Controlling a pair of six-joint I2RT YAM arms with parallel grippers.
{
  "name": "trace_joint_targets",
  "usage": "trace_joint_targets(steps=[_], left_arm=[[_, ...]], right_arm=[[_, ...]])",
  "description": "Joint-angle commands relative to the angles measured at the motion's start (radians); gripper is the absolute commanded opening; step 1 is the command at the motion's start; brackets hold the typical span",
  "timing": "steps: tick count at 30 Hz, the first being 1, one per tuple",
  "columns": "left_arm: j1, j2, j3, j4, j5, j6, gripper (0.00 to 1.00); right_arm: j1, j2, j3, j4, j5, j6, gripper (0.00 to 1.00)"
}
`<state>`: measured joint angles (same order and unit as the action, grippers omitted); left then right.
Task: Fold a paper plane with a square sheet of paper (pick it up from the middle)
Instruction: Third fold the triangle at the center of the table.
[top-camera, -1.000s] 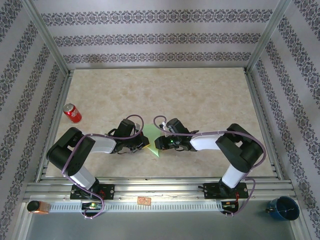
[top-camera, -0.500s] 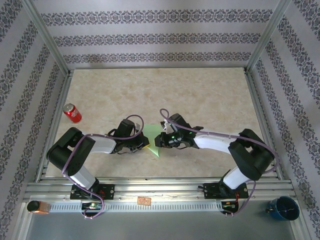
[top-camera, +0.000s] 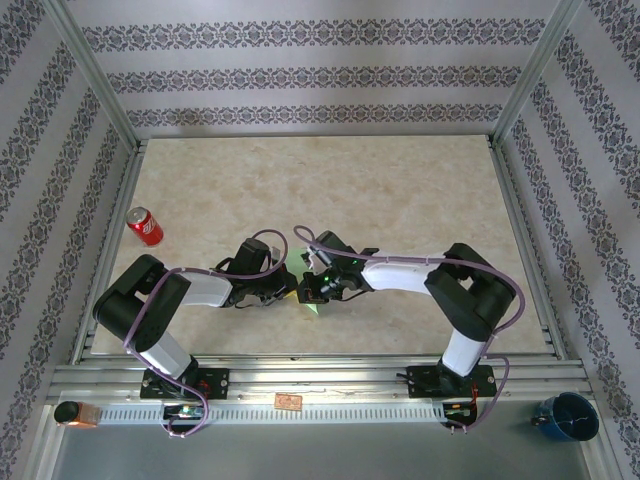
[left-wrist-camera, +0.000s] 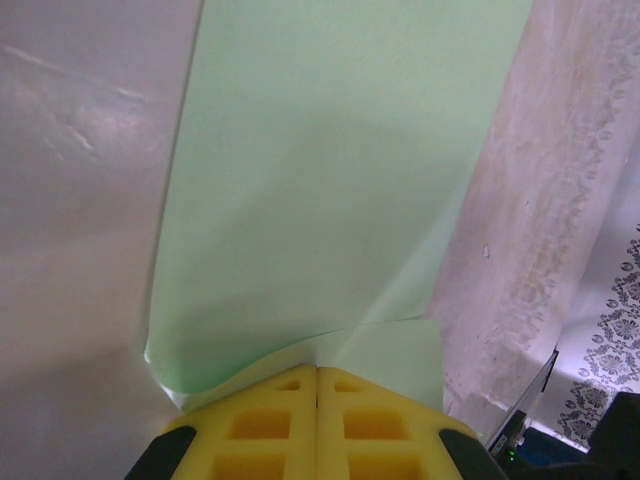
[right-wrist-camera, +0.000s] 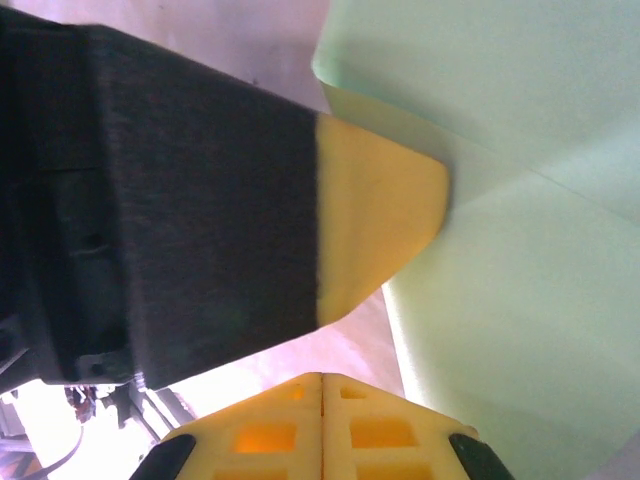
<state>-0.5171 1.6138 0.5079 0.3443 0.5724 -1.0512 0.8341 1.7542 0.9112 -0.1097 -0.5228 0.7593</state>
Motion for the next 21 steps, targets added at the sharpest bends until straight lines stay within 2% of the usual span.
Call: trace_joint_targets(steps=[1,21], left_arm=[[-0.009,0.015,-0.012,-0.041,-0.035,0.028,0.0],[-0.008,0.013,-0.025,-0.035,-0.043,0.022,0.0]], right_arm=[[0.012,0.035,0.026,-0.046,-0.005,-0.022,0.08],[0.02,0.028,-0.085,-0.005,0.006,0.002,0.09]])
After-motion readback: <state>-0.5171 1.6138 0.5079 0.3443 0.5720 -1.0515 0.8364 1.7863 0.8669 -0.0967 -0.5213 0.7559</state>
